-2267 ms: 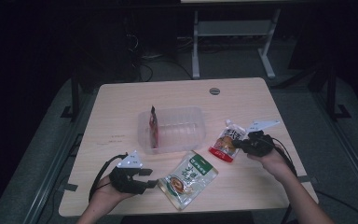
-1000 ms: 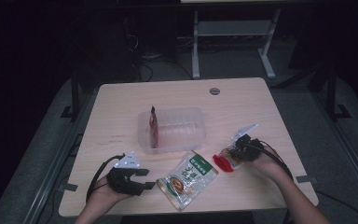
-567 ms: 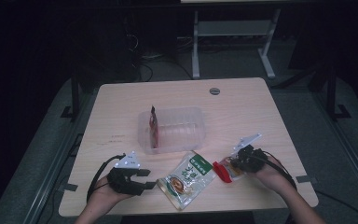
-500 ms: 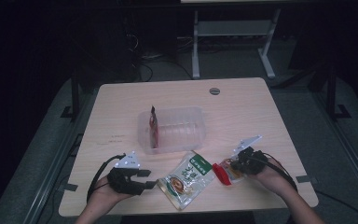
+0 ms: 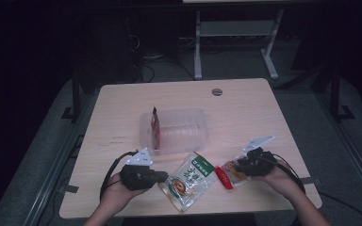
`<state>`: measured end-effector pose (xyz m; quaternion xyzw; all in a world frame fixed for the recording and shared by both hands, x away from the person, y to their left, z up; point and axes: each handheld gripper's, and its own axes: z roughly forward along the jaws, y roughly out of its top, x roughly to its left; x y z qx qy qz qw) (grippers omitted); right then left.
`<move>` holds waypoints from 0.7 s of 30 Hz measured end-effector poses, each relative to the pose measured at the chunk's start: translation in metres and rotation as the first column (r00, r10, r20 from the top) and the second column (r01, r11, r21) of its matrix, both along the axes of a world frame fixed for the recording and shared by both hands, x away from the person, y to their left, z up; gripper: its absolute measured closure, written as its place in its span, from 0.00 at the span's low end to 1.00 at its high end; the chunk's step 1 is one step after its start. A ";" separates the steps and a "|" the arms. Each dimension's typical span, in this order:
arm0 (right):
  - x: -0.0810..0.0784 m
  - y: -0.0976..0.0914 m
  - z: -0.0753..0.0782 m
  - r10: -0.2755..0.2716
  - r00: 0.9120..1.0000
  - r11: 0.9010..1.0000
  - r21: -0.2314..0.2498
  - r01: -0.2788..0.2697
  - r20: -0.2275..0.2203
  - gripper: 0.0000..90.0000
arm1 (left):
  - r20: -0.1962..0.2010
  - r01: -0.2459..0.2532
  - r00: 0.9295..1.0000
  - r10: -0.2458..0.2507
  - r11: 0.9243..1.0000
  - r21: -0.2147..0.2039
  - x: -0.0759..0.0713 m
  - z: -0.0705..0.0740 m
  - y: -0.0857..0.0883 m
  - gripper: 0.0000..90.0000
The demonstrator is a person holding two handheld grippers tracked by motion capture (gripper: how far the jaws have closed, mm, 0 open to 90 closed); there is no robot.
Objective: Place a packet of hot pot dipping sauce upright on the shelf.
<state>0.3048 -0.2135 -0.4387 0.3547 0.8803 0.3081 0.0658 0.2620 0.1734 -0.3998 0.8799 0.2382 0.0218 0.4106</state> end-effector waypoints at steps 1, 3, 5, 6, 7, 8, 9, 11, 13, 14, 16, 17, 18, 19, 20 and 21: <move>-0.002 -0.007 0.002 -0.005 1.000 1.000 0.012 0.005 0.009 0.65 | 0.016 0.006 1.000 -0.006 1.000 -0.007 0.002 0.002 -0.009 1.00; -0.004 -0.014 0.004 -0.026 1.000 1.000 0.014 0.026 0.014 0.61 | 0.018 0.010 1.000 -0.010 1.000 -0.012 0.003 0.003 -0.014 1.00; -0.005 -0.021 0.005 -0.047 0.999 0.998 0.030 0.047 0.006 0.58 | 0.024 0.037 0.999 -0.037 0.999 -0.009 0.007 0.004 -0.029 1.00; -0.006 -0.025 0.005 -0.055 0.998 0.998 0.035 0.054 0.009 0.56 | 0.025 0.048 0.999 -0.047 0.999 -0.009 0.008 0.004 -0.034 1.00; -0.006 -0.029 0.004 -0.062 0.998 0.997 0.040 0.062 0.009 0.55 | 0.026 0.056 0.998 -0.056 0.998 -0.006 0.009 0.003 -0.039 1.00; -0.006 -0.029 0.004 -0.062 0.998 0.997 0.040 0.062 0.009 0.55 | 0.026 0.056 0.998 -0.056 0.998 -0.006 0.009 0.003 -0.039 1.00; -0.007 -0.033 0.004 -0.072 0.997 0.996 0.043 0.072 0.004 0.54 | 0.029 0.064 0.998 -0.064 0.998 -0.003 0.011 0.001 -0.046 1.00; -0.010 -0.044 0.003 -0.094 0.996 0.994 0.049 0.094 0.008 0.52 | 0.029 0.077 0.997 -0.077 0.997 0.003 0.013 -0.001 -0.056 1.00; -0.011 -0.052 0.001 -0.114 0.993 0.993 0.044 0.114 0.005 0.50 | 0.022 0.105 0.994 -0.105 0.994 0.008 0.019 -0.007 -0.074 1.00; -0.010 -0.058 0.000 -0.128 0.992 0.991 0.045 0.128 0.002 0.49 | 0.025 0.111 0.994 -0.111 0.994 0.011 0.021 -0.009 -0.080 1.00; -0.007 -0.066 -0.001 -0.156 0.988 0.986 0.052 0.156 -0.005 0.48 | 0.022 0.125 0.992 -0.125 0.992 0.014 0.024 -0.013 -0.090 1.00; -0.007 -0.069 -0.001 -0.169 0.985 0.984 0.060 0.170 -0.013 0.47 | 0.019 0.131 0.991 -0.131 0.991 0.016 0.026 -0.016 -0.096 1.00; -0.005 -0.073 -0.002 -0.174 0.985 0.982 0.068 0.175 -0.018 0.47 | 0.017 0.138 0.990 -0.139 0.990 0.025 0.027 -0.018 -0.101 1.00; -0.005 -0.073 -0.002 -0.174 0.985 0.982 0.068 0.175 -0.018 0.47 | 0.017 0.138 0.990 -0.139 0.990 0.025 0.027 -0.018 -0.101 1.00; -0.004 -0.076 -0.003 -0.182 0.983 0.980 0.075 0.184 -0.021 0.46 | 0.011 0.148 0.989 -0.149 0.988 0.031 0.029 -0.022 -0.108 1.00; -0.003 -0.078 -0.005 -0.194 0.981 0.977 0.079 0.196 -0.031 0.45 | 0.005 0.158 0.987 -0.158 0.987 0.040 0.030 -0.025 -0.114 1.00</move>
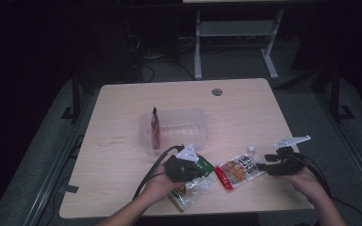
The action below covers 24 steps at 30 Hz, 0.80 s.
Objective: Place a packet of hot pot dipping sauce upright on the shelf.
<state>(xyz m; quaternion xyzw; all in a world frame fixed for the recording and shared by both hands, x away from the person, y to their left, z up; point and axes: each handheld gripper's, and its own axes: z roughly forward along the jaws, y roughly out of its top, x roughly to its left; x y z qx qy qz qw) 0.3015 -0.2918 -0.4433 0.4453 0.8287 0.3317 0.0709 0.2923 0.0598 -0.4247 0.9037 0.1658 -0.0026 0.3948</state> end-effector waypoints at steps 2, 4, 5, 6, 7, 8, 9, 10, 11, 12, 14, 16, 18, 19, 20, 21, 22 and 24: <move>0.001 -0.003 -0.002 -0.006 1.000 1.000 0.021 0.006 -0.006 0.44 | -0.007 0.012 1.000 -0.012 1.000 0.018 0.003 -0.007 -0.011 1.00; 0.003 -0.004 -0.004 -0.010 1.000 0.999 0.038 0.010 -0.015 0.43 | -0.007 0.023 1.000 -0.023 0.999 0.034 0.005 -0.013 -0.020 1.00; 0.004 -0.005 -0.005 -0.009 1.000 0.999 0.048 0.010 -0.022 0.43 | -0.010 0.026 1.000 -0.025 0.999 0.038 0.006 -0.014 -0.023 1.00; 0.005 -0.005 -0.005 -0.004 1.000 0.999 0.052 0.005 -0.026 0.42 | -0.015 0.032 0.999 -0.031 0.999 0.041 0.007 -0.017 -0.027 1.00; 0.007 -0.004 -0.006 -0.002 1.000 0.998 0.055 0.004 -0.028 0.42 | -0.017 0.037 0.999 -0.036 0.998 0.046 0.008 -0.021 -0.035 1.00; 0.008 -0.003 -0.007 -0.002 0.999 0.998 0.061 0.004 -0.032 0.42 | -0.017 0.037 0.999 -0.036 0.998 0.046 0.008 -0.021 -0.035 1.00; 0.008 -0.003 -0.007 -0.002 0.999 0.998 0.061 0.004 -0.032 0.42 | -0.017 0.039 0.999 -0.039 0.998 0.046 0.009 -0.023 -0.037 1.00; 0.009 -0.003 -0.008 0.001 1.000 0.998 0.060 0.001 -0.031 0.42 | -0.016 0.043 0.999 -0.043 0.998 0.049 0.009 -0.025 -0.040 1.00; 0.011 -0.003 -0.009 0.002 0.999 0.998 0.066 0.001 -0.038 0.42 | -0.015 0.046 0.999 -0.045 0.997 0.055 0.009 -0.027 -0.043 1.00; 0.012 -0.003 -0.010 0.004 0.999 0.997 0.072 -0.001 -0.041 0.42 | -0.014 0.045 0.999 -0.044 0.997 0.055 0.009 -0.028 -0.045 1.00; 0.013 -0.003 -0.010 0.006 0.999 0.997 0.078 -0.003 -0.048 0.42 | -0.011 0.049 0.999 -0.048 0.996 0.068 0.008 -0.031 -0.049 1.00; 0.013 -0.002 -0.012 0.011 0.998 0.997 0.078 -0.007 -0.055 0.42 | -0.010 0.054 0.999 -0.053 0.996 0.077 0.009 -0.034 -0.050 1.00; 0.013 -0.002 -0.013 0.015 0.998 0.997 0.078 -0.010 -0.062 0.42 | -0.014 0.049 0.999 -0.048 0.996 0.073 0.010 -0.035 -0.051 1.00; 0.014 -0.002 -0.015 0.021 0.998 0.997 0.081 -0.016 -0.066 0.42 | -0.014 0.045 0.999 -0.044 0.997 0.067 0.011 -0.036 -0.051 1.00; 0.014 -0.002 -0.015 0.021 0.998 0.997 0.081 -0.016 -0.066 0.42 | -0.014 0.045 0.999 -0.044 0.997 0.067 0.011 -0.036 -0.051 1.00; 0.015 -0.001 -0.018 0.030 0.997 0.996 0.084 -0.025 -0.070 0.42 | -0.019 0.043 0.999 -0.042 0.997 0.068 0.011 -0.037 -0.051 1.00; 0.015 -0.001 -0.018 0.035 0.996 0.996 0.081 -0.028 -0.076 0.42 | -0.018 0.042 0.999 -0.041 0.996 0.073 0.011 -0.038 -0.052 1.00; 0.016 0.001 -0.019 0.037 0.996 0.996 0.086 -0.030 -0.080 0.42 | -0.021 0.045 0.999 -0.043 0.996 0.082 0.011 -0.039 -0.052 1.00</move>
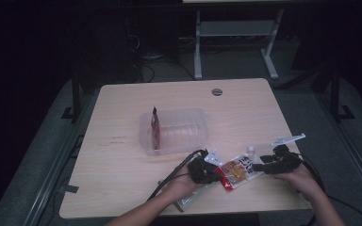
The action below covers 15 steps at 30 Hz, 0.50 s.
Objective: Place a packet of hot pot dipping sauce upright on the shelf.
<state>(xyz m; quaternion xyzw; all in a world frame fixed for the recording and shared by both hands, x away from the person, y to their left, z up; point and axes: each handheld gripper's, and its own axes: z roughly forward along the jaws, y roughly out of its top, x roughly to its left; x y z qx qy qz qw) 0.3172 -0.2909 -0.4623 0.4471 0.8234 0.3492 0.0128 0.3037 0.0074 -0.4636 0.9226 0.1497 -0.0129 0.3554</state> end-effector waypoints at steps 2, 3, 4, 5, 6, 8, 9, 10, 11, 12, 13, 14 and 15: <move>0.000 0.001 0.000 0.001 1.000 1.000 0.003 -0.001 -0.005 0.42 | -0.001 -0.001 1.000 0.001 1.000 0.000 0.000 0.000 0.000 1.00; 0.000 0.001 0.000 0.012 1.000 1.000 0.010 -0.011 -0.007 0.42 | -0.001 -0.003 1.000 0.003 1.000 -0.009 0.000 -0.001 0.000 1.00; 0.000 0.001 0.000 0.012 1.000 1.000 0.010 -0.011 -0.007 0.42 | -0.001 -0.003 1.000 0.003 1.000 -0.009 0.000 -0.001 0.000 1.00; 0.000 0.001 0.000 0.013 1.000 1.000 0.013 -0.013 -0.009 0.43 | -0.003 -0.004 1.000 0.004 1.000 -0.010 0.001 -0.001 0.000 1.00; 0.000 0.001 0.000 0.013 1.000 1.000 0.015 -0.013 -0.011 0.43 | -0.005 -0.004 1.000 0.004 1.000 -0.010 0.001 -0.001 -0.001 1.00; 0.000 0.000 -0.001 0.013 1.000 0.999 0.031 -0.013 -0.021 0.45 | -0.005 -0.005 1.000 0.005 1.000 -0.012 0.001 -0.001 -0.001 1.00; 0.000 0.000 -0.001 0.013 1.000 0.999 0.031 -0.013 -0.021 0.45 | -0.005 -0.005 1.000 0.005 1.000 -0.012 0.001 -0.001 -0.001 1.00; 0.000 0.000 -0.002 0.018 1.000 0.999 0.046 -0.017 -0.025 0.48 | -0.003 -0.005 1.000 0.005 1.000 -0.013 0.001 -0.001 -0.001 1.00; 0.000 0.000 -0.002 0.021 0.999 0.998 0.055 -0.019 -0.030 0.49 | -0.002 -0.005 1.000 0.005 1.000 -0.013 0.001 -0.001 -0.001 1.00; 0.000 0.001 -0.002 0.024 0.999 0.998 0.060 -0.021 -0.036 0.51 | -0.002 -0.005 1.000 0.005 1.000 -0.013 0.001 -0.001 -0.001 1.00; 0.000 0.002 -0.002 0.028 0.999 0.998 0.063 -0.026 -0.036 0.52 | -0.004 -0.005 1.000 0.005 1.000 -0.015 0.001 -0.002 -0.002 1.00; 0.000 0.002 -0.002 0.028 0.999 0.998 0.063 -0.026 -0.036 0.52 | -0.004 -0.005 1.000 0.005 1.000 -0.015 0.001 -0.002 -0.002 1.00; 0.000 0.003 -0.002 0.036 0.999 0.997 0.068 -0.033 -0.041 0.54 | -0.005 -0.004 1.000 0.004 1.000 -0.014 0.001 -0.002 -0.002 1.00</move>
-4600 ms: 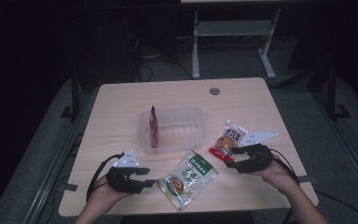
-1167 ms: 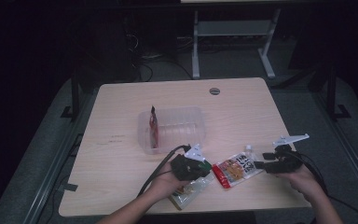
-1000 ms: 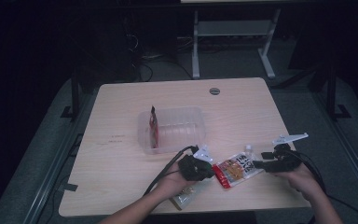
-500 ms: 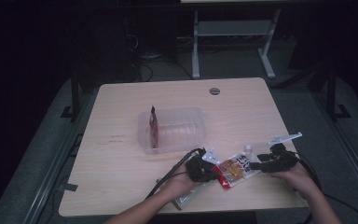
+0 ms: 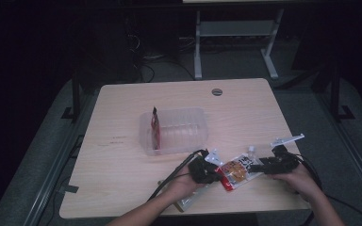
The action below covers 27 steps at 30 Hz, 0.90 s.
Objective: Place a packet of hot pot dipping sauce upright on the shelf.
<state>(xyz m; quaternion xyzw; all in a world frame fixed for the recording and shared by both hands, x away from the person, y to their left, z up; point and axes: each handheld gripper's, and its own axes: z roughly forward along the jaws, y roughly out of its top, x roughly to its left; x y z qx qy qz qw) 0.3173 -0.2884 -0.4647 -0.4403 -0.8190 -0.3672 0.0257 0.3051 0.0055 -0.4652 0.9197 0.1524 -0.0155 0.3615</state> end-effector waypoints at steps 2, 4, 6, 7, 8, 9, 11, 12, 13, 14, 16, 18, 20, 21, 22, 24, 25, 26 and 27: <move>0.000 0.001 0.000 0.005 1.000 1.000 -0.004 -0.005 0.000 0.59 | 0.000 0.000 1.000 0.000 1.000 0.000 0.000 0.000 0.000 1.00; 0.000 0.001 0.000 0.007 1.000 1.000 -0.003 -0.007 -0.001 0.60 | -0.001 0.000 1.000 0.000 1.000 0.000 0.000 0.000 0.000 1.00; 0.000 0.002 0.000 0.015 1.000 1.000 -0.006 -0.015 -0.001 0.69 | -0.002 0.000 1.000 0.000 1.000 0.000 0.001 0.000 0.000 1.00; 0.000 0.002 0.000 0.015 1.000 1.000 -0.006 -0.015 -0.001 0.69 | -0.002 0.000 1.000 0.000 1.000 0.000 0.001 0.000 0.000 1.00; 0.000 0.003 0.000 0.021 1.000 1.000 -0.017 -0.021 0.003 0.74 | -0.001 0.001 1.000 -0.001 1.000 0.002 0.001 0.000 0.000 1.00; -0.001 0.003 0.001 0.024 1.000 0.999 -0.023 -0.024 0.009 0.78 | -0.001 0.002 1.000 -0.002 1.000 0.001 0.001 0.000 0.000 1.00; -0.001 0.003 0.001 0.026 1.000 0.999 -0.023 -0.026 0.012 0.81 | -0.002 0.001 1.000 -0.001 1.000 0.000 0.001 0.000 0.000 1.00; -0.001 0.002 0.002 0.030 0.999 0.999 -0.024 -0.029 0.020 0.85 | -0.002 0.001 1.000 -0.001 1.000 0.000 0.001 0.000 0.000 1.00; -0.001 0.001 0.004 0.039 0.999 0.999 -0.013 -0.039 0.033 0.93 | -0.003 0.001 1.000 -0.001 1.000 0.000 0.001 0.000 0.000 1.00; -0.001 0.000 0.004 0.044 0.998 0.999 -0.014 -0.044 0.037 0.95 | 0.001 0.006 1.000 -0.006 1.000 0.005 0.001 0.000 0.000 1.00; -0.002 0.001 0.005 0.048 0.998 0.999 -0.013 -0.047 0.044 0.97 | -0.002 0.001 1.000 -0.001 1.000 0.001 0.001 0.000 0.000 1.00; -0.003 0.002 0.007 0.063 0.996 0.998 -0.022 -0.062 0.057 0.99 | -0.002 0.000 1.000 0.000 1.000 0.000 0.000 0.000 0.000 1.00; -0.003 0.002 0.009 0.069 0.996 0.998 -0.018 -0.068 0.063 0.99 | 0.001 0.000 1.000 0.000 1.000 0.000 0.000 0.000 0.000 1.00; -0.003 0.001 0.010 0.073 0.995 0.997 -0.009 -0.073 0.066 0.99 | 0.004 -0.001 1.000 0.001 1.000 0.000 0.000 0.000 0.000 1.00; -0.003 0.000 0.012 0.073 0.995 0.997 0.007 -0.074 0.069 0.99 | 0.009 -0.002 1.000 0.002 1.000 0.000 0.000 0.000 0.000 1.00; -0.004 -0.002 0.014 0.077 0.994 0.996 0.033 -0.080 0.079 0.99 | 0.015 -0.004 1.000 0.004 1.000 0.003 -0.001 0.001 0.000 1.00; -0.004 -0.002 0.015 0.080 0.993 0.995 0.051 -0.085 0.083 1.00 | 0.018 -0.007 1.000 0.007 1.000 0.002 0.000 0.002 0.002 1.00; -0.004 -0.003 0.017 0.081 0.993 0.993 0.080 -0.087 0.082 1.00 | 0.016 -0.013 1.000 0.014 1.000 -0.003 0.001 0.003 0.002 1.00; -0.004 -0.003 0.018 0.084 0.993 0.991 0.095 -0.092 0.088 1.00 | 0.017 -0.018 1.000 0.018 1.000 -0.006 0.002 0.004 0.004 1.00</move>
